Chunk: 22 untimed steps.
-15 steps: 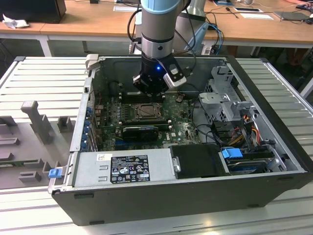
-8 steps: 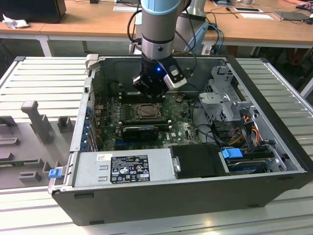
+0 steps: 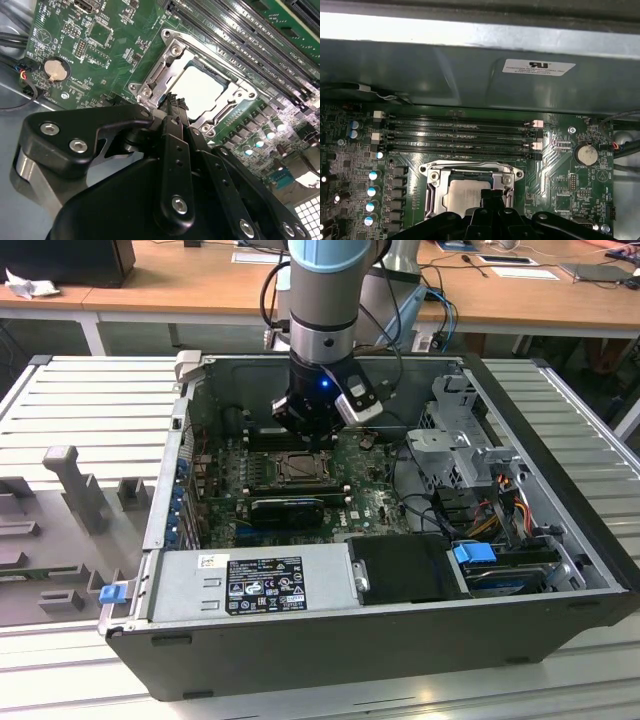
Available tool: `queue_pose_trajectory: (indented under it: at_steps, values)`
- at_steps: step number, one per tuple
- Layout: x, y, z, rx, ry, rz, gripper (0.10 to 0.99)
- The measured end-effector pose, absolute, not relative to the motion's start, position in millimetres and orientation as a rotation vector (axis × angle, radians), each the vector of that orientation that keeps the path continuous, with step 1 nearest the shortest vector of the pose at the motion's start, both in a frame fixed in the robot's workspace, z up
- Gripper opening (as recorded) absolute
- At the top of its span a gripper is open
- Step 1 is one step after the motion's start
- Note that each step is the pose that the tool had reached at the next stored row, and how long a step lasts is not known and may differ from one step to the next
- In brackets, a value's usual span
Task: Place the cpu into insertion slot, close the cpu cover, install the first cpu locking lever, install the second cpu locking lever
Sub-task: 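Install the second cpu locking lever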
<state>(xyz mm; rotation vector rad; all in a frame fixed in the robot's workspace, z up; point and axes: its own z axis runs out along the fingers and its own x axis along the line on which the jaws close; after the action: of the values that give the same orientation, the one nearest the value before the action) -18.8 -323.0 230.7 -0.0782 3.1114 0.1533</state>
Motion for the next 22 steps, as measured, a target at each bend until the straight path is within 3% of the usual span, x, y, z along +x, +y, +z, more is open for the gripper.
queue_pose_trajectory:
  at_steps: [22]
  values:
    - [-18.8, -332.7, 230.7, -0.078, 3.111, 0.153, 0.106]
